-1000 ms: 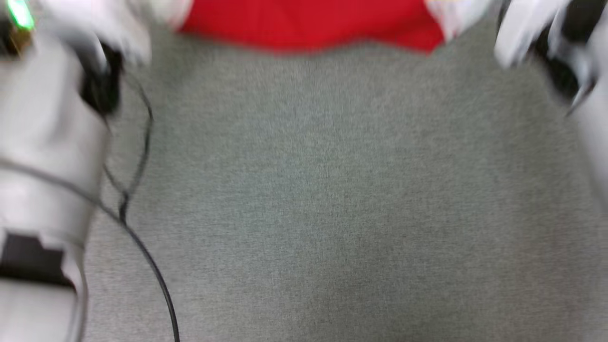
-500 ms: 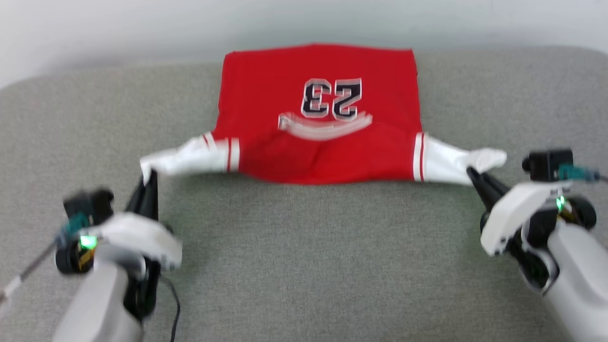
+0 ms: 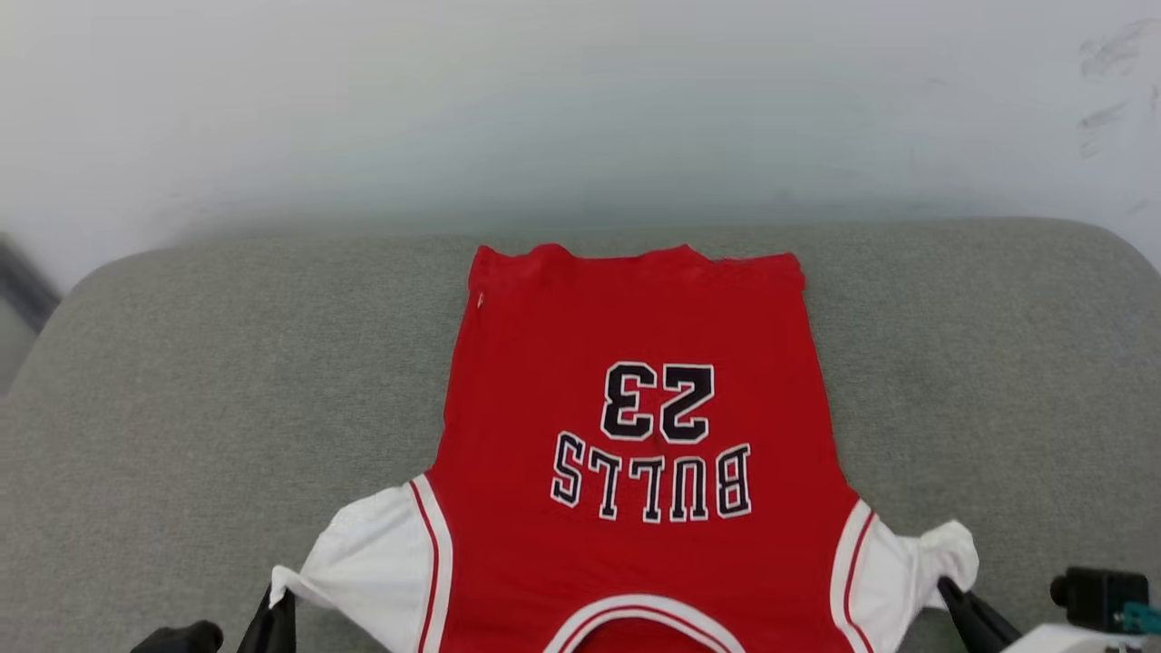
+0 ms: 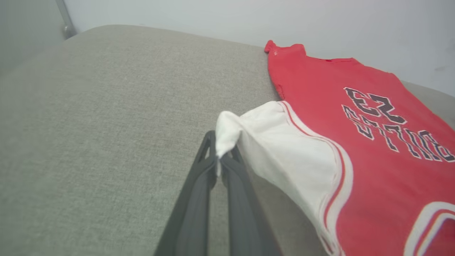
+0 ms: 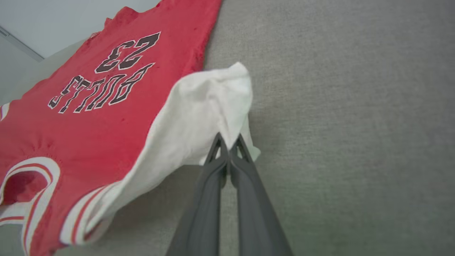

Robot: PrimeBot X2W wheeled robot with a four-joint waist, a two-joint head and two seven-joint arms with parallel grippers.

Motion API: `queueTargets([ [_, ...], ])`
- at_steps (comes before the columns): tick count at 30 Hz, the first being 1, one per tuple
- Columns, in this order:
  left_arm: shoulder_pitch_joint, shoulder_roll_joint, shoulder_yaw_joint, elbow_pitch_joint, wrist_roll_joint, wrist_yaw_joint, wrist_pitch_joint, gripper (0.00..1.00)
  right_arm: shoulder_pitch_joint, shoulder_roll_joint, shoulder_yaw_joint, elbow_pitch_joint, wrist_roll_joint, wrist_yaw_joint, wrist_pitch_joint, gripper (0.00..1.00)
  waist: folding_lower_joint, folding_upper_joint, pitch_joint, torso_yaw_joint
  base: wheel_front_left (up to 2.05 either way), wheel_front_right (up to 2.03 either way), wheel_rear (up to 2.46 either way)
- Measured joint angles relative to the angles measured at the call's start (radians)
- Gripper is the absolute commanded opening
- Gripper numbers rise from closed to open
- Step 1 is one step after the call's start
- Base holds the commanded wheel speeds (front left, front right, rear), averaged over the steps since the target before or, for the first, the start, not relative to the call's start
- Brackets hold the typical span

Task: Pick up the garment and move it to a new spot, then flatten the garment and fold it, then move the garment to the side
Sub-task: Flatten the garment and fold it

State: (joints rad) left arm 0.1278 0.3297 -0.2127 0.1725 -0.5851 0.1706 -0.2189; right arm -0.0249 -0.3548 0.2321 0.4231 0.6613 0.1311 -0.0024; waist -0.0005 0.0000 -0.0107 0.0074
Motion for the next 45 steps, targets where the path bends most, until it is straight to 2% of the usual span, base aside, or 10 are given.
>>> queueTargets([
  [5,0.104,0.032,0.005,-0.105,0.001,0.032,0.032,0.0,0.172,0.057,-0.125,-0.147,-0.091,0.0,0.068,0.0,0.0,0.0,-0.006,0.022,0.0,0.0,0.0],
  [6,0.112,0.035,0.004,-0.121,0.002,0.033,0.035,0.0,0.196,0.073,-0.144,-0.179,-0.103,0.0,0.087,0.22,0.0,0.0,-0.004,0.024,0.0,0.0,0.0],
  [8,0.117,0.037,-0.005,-0.143,0.006,0.033,0.04,0.0,0.23,0.104,-0.178,-0.233,-0.136,0.0,0.119,1.0,0.0002,0.0,0.001,0.03,0.0,0.0,0.0],
  [13,0.103,0.029,-0.033,-0.182,0.03,0.031,0.03,0.0,0.216,0.139,-0.248,-0.361,-0.186,0.0,0.171,1.0,0.0003,0.0,0.021,0.047,0.0,0.0,0.0],
  [18,0.03,0.011,-0.067,-0.225,0.057,0.026,0.029,0.0,0.037,0.124,-0.341,-0.386,-0.198,0.0,0.215,1.0,0.0006,0.0,0.077,0.064,0.0,0.0,0.0],
  [24,-0.071,-0.021,-0.117,-0.27,0.095,0.004,0.011,0.0,-0.246,0.031,-0.42,-0.275,-0.175,0.0,0.343,1.0,0.0006,0.0,0.165,0.122,0.0,0.0,0.0],
  [30,-0.17,-0.062,-0.16,-0.303,0.128,-0.021,-0.011,0.0,-0.565,-0.086,-0.404,-0.105,-0.164,0.0,0.557,1.0,0.0007,0.0,0.277,0.193,0.0,0.0,0.0],
  [34,-0.218,-0.084,-0.177,-0.323,0.145,-0.039,-0.022,0.0,-0.735,-0.123,-0.377,-0.016,-0.188,0.0,0.697,1.0,0.0007,0.0,0.352,0.244,0.0,0.0,0.0],
  [39,-0.253,-0.109,-0.19,-0.329,0.158,-0.053,-0.031,0.0,-0.855,-0.123,-0.351,0.082,-0.244,0.0,0.811,1.0,0.0008,0.0,0.431,0.304,0.0,0.0,0.0],
  [45,-0.272,-0.128,-0.191,-0.311,0.16,-0.065,-0.038,0.0,-0.892,-0.068,-0.372,0.185,-0.286,0.0,0.867,1.0,0.0007,0.0,0.498,0.349,0.0,0.0,0.0],
])
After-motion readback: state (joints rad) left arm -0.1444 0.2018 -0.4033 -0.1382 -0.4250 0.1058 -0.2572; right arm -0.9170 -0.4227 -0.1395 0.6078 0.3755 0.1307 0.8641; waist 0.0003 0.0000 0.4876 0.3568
